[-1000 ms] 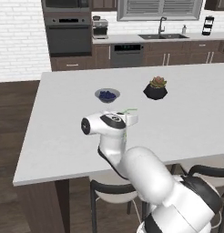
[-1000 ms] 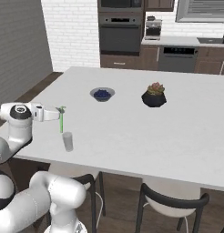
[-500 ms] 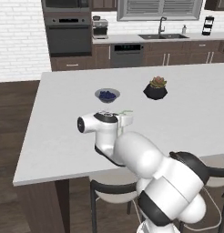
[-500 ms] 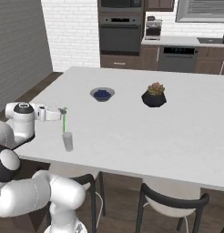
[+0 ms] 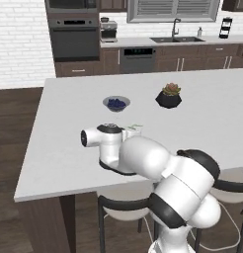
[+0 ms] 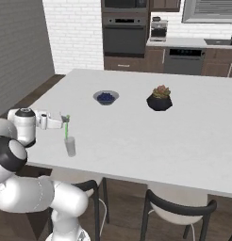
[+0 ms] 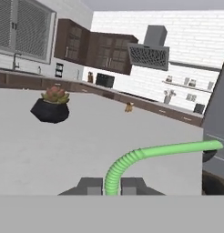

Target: Take a straw from the drawer in front and place it inside the glass cup on the dining counter.

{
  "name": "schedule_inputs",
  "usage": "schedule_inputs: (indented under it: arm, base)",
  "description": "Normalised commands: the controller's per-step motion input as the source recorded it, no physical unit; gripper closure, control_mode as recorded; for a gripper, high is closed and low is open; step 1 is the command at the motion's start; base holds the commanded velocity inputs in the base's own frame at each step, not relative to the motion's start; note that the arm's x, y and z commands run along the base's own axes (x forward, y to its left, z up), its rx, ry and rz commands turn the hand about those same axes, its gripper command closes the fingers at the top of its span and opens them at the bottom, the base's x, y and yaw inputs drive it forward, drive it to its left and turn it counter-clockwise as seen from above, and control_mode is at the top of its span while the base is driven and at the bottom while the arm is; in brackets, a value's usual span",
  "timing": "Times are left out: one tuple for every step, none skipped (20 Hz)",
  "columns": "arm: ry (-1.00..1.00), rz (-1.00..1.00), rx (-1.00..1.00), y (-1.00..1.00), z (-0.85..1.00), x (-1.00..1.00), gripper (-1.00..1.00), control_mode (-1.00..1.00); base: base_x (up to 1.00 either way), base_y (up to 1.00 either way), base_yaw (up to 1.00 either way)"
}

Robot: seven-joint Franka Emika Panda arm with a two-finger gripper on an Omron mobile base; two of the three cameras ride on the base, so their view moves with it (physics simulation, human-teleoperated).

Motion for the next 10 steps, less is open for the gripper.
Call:
schedule_inputs:
  arm:
    - [0.00,-0.06,0.00,0.00,-0.21,0.18,1.00,-1.00]
    - [0.00,-0.06,0.00,0.00,-0.20,0.19,1.00,-1.00]
    - [0.00,-0.05,0.00,0.00,-0.18,0.20,1.00,-1.00]
    - [0.00,-0.05,0.00,0.00,-0.18,0.20,1.00,-1.00]
    - [0.00,-0.05,0.00,0.00,-0.14,0.19,1.00,-1.00]
    - [0.00,-0.05,0.00,0.00,-0.13,0.19,1.00,-1.00]
    - [0.00,-0.05,0.00,0.00,-0.10,0.16,1.00,-1.00]
    - [0.00,-0.04,0.00,0.00,-0.06,0.15,1.00,-1.00]
    - [0.00,-0.04,0.00,0.00,-0.02,0.12,1.00,-1.00]
    - [0.00,-0.04,0.00,0.00,0.00,0.11,1.00,-1.00]
  base:
    - [0.00,0.00,0.00]
    - [0.00,0.00,0.00]
    - [0.00,0.00,0.00]
    - [0.00,0.00,0.00]
    - [0.00,0.00,0.00]
    - [0.00,0.00,0.00]
    - [0.00,0.00,0.00]
    - [0.00,0.00,0.00]
    - [0.00,0.00,0.00]
    - [0.00,0.00,0.00]
